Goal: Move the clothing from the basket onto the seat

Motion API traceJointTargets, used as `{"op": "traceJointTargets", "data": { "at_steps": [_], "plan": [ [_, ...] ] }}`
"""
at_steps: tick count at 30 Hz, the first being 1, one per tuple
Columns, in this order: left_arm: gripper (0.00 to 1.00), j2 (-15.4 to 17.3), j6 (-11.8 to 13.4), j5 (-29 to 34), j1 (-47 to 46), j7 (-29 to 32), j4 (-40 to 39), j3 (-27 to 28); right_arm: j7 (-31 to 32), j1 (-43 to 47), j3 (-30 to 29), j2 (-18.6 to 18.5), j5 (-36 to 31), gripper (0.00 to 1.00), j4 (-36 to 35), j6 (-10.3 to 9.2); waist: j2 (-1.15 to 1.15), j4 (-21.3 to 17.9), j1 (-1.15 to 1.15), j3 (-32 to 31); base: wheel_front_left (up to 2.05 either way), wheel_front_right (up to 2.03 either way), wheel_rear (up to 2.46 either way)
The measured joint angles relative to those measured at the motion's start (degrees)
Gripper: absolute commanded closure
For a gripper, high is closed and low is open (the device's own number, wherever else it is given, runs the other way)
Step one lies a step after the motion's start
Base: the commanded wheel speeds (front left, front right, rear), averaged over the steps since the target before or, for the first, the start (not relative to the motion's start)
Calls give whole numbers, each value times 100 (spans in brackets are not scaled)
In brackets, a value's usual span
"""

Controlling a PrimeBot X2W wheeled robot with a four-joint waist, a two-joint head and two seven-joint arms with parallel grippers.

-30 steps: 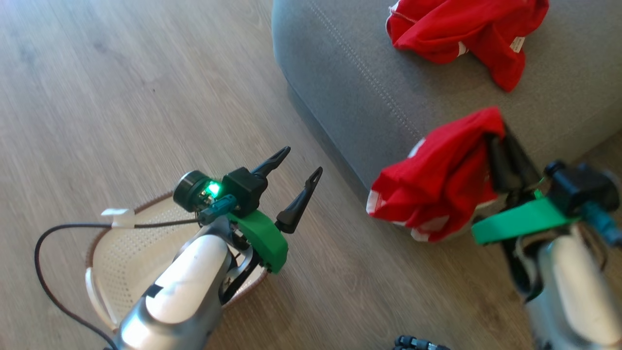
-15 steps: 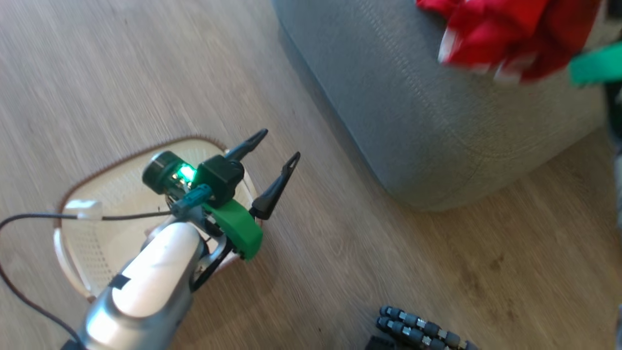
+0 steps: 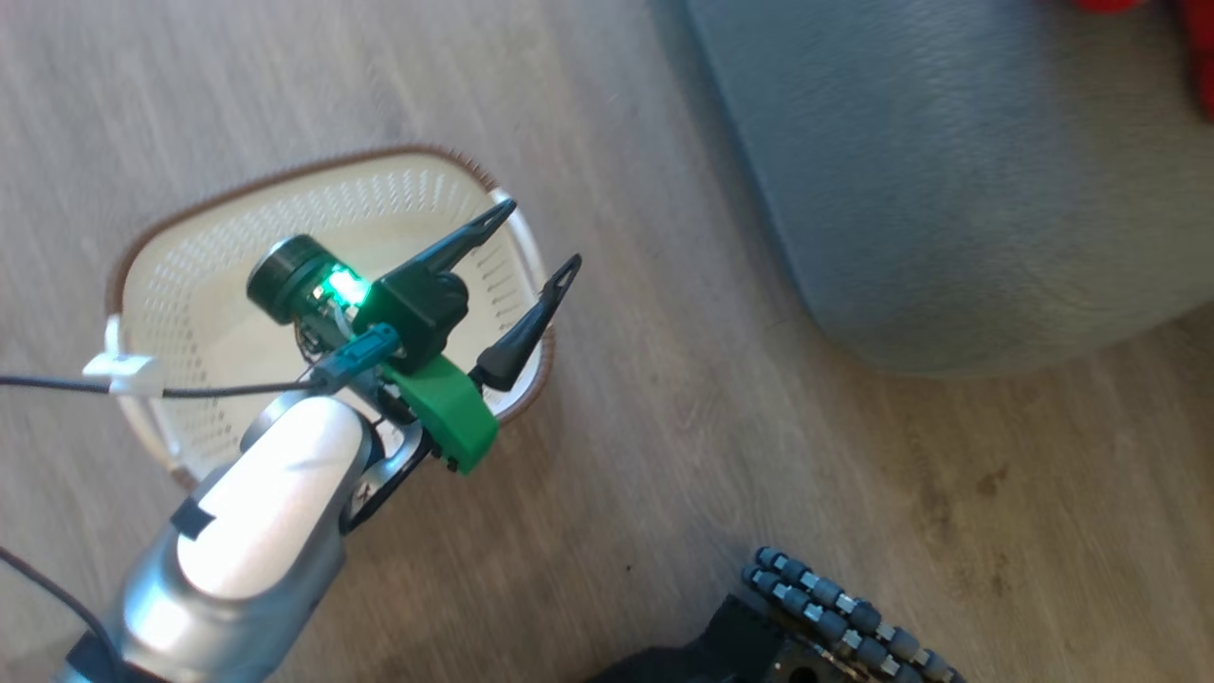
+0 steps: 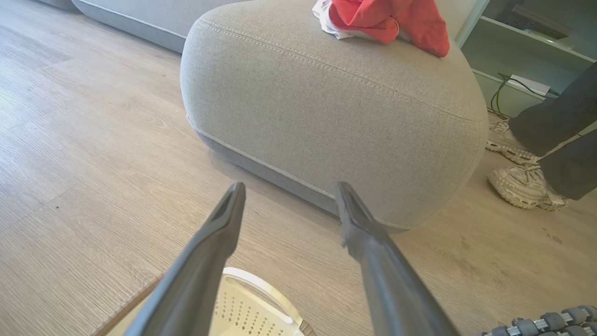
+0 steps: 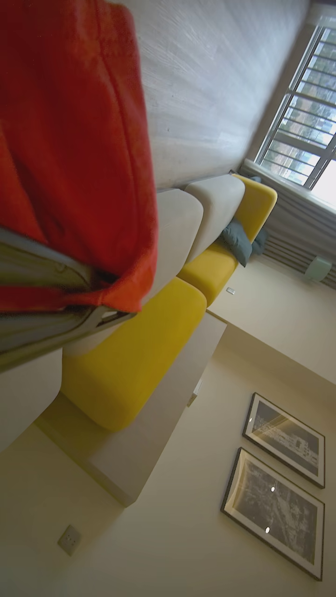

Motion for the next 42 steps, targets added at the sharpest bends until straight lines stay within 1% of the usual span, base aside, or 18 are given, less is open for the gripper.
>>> {"op": "traceJointTargets", "data": {
  "at_steps": [4,7,10,13,15,16,17,18,20,24,28,31,36,37,42],
  "plan": [
    [0,41,-8,-1,-137,3,-87,-75,294,-270,-901,-327,-245,100,245,-1,0,254,0,271,0,0,0],
    [0,69,-8,-2,-265,-8,-103,-112,477,-301,-1613,-458,-414,100,415,-1,0,461,0,444,0,0,0],
    [0,85,-9,-42,-320,-35,-96,-158,558,-252,-2082,-435,-520,100,603,-1,0,658,0,588,0,0,0],
    [0,108,-9,-93,-334,-102,-64,-186,542,-68,-2320,-253,-563,100,803,-1,0,803,0,718,0,0,0],
    [0,118,-9,-120,-364,-110,-26,-212,463,171,-2432,-25,-533,100,994,-1,0,875,0,775,0,0,0],
    [0,121,-9,-120,-371,-119,-13,-215,394,312,-2435,71,-531,71,1092,-1,0,901,0,792,0,0,0],
    [0,123,-9,-120,-372,-157,5,-219,300,459,-2455,169,-488,39,1190,-1,0,922,0,799,0,0,0],
    [0,123,-9,-122,-373,-162,24,-221,198,585,-2501,265,-366,0,1290,-1,0,939,0,794,0,0,0],
    [0,112,-9,-178,-373,-174,68,-222,-70,806,-2453,374,-124,0,1482,-1,0,955,0,749,0,0,0],
    [0,102,-3,-215,-373,-244,82,-220,-642,1471,-2016,398,216,0,1707,-1,0,941,-1,614,0,0,0],
    [0,89,44,-253,-370,-304,125,-214,-910,2267,-1701,544,590,0,1678,-1,0,881,-1,441,0,0,0],
    [0,60,51,-314,-354,-328,213,-211,-1003,2741,-1574,684,768,0,1408,-1,0,848,-1,282,0,0,0],
    [0,-51,145,-401,-233,-414,337,-140,-1056,3493,-1344,915,815,0,672,-1,0,860,-1,-41,0,0,0],
    [0,-51,145,-401,-233,-414,337,-140,-1056,3493,-1344,915,815,0,672,-1,0,860,-1,-41,0,0,0],
    [0,-207,186,-514,-42,-463,531,-35,-1057,4078,-1029,1348,715,0,-148,-1,0,980,-2,-417,0,0,0]
  ]
}}
